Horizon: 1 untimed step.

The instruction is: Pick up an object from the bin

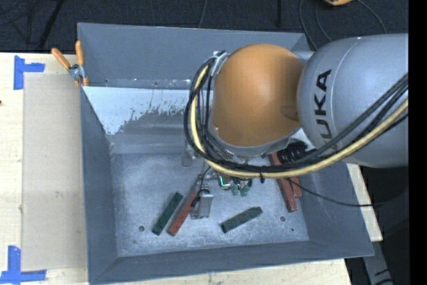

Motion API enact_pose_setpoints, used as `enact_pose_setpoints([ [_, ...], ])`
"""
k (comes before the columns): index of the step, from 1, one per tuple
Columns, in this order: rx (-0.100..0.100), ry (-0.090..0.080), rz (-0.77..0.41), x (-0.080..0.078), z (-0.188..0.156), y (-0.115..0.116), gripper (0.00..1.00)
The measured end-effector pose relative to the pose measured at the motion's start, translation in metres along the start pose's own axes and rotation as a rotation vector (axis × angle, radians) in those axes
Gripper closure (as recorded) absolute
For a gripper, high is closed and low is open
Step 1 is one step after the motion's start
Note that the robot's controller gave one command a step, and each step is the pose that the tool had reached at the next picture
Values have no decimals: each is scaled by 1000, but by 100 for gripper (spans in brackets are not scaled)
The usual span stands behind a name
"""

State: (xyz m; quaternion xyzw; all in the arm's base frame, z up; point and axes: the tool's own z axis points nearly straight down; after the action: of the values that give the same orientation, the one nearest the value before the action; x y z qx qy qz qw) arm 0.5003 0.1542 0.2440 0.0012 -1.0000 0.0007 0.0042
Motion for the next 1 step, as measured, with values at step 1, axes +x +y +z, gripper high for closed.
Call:
enact_pose_setpoints([
  [1,-1,-7,4,-2,-3,-1,0],
])
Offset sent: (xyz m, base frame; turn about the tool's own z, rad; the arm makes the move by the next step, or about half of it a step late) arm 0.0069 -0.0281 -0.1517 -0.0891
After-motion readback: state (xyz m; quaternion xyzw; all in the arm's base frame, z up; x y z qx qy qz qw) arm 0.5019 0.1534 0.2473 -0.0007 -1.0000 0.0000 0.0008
